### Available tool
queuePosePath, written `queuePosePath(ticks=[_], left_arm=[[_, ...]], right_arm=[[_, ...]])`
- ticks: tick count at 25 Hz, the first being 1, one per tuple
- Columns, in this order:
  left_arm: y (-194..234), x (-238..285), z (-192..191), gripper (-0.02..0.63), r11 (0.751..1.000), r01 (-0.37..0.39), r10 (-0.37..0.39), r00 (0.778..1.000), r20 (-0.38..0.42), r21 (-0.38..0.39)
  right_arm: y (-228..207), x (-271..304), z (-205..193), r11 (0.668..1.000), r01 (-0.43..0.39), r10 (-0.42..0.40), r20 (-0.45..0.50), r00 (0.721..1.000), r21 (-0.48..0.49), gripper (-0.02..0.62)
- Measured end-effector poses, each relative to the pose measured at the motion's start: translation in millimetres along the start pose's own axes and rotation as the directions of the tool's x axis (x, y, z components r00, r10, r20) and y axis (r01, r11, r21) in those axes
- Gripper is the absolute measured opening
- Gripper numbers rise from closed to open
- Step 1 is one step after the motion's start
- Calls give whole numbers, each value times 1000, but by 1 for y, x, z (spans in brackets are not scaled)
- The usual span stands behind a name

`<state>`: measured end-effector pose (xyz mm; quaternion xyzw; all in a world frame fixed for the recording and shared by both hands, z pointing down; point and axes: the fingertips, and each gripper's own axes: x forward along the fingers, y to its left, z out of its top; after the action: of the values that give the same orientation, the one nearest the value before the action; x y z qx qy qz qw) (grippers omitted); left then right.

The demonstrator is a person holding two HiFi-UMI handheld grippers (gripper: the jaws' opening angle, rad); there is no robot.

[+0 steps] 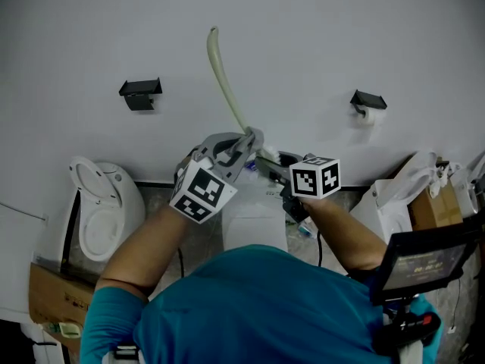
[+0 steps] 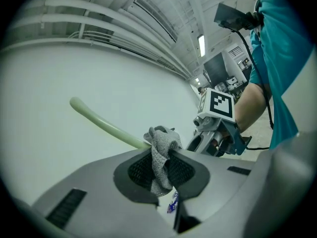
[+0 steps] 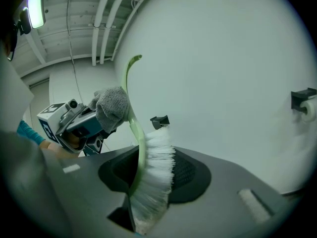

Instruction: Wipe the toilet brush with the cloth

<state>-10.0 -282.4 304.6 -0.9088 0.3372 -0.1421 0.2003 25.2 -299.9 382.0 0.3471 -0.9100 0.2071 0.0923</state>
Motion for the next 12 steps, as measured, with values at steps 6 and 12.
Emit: queuePosePath(ticks=[6,12], left_arm=[[8,-5,5,40,999,-9,10,1000,30,-44],[20,-12,12,40,997,-31,36,998,58,-78]], right_arm=[[2,0,-1,999,10,-10,1,1000,-33,152],[2,-2,-2,997,18,-18,4,1000,-69,152]])
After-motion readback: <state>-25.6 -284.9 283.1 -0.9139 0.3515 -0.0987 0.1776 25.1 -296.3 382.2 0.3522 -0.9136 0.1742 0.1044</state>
